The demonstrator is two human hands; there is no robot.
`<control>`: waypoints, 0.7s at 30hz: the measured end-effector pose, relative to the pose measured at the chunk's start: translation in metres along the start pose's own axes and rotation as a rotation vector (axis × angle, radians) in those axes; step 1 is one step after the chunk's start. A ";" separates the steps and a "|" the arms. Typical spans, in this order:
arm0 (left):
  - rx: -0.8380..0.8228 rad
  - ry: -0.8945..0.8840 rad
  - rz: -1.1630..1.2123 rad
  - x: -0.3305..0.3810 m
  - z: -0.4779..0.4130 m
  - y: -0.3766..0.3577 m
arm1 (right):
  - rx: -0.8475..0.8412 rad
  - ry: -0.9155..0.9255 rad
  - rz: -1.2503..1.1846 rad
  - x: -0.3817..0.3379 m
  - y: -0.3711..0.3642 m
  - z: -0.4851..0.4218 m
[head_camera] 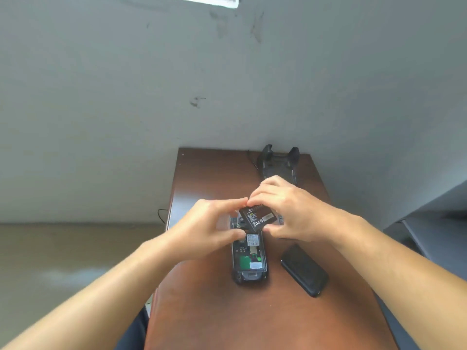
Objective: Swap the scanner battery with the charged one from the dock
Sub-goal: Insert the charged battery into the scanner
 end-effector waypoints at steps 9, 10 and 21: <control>0.068 0.532 0.860 -0.017 0.037 -0.029 | -0.015 0.068 0.083 -0.031 -0.022 0.011; 0.079 0.539 0.867 -0.016 0.041 -0.031 | -0.015 0.076 0.084 -0.034 -0.022 0.012; 0.277 0.572 1.166 0.003 0.072 -0.044 | 0.345 -0.112 -0.096 -0.036 -0.017 0.048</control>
Point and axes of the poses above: each hand's wrist, its own z-axis away from the middle knuckle, its own y-axis out of the back of the hand, x = y × z, the point moved 7 cm from there along -z, towards the middle knuckle, and after that the axes turned 8 degrees about y, right-handed, at the moved point
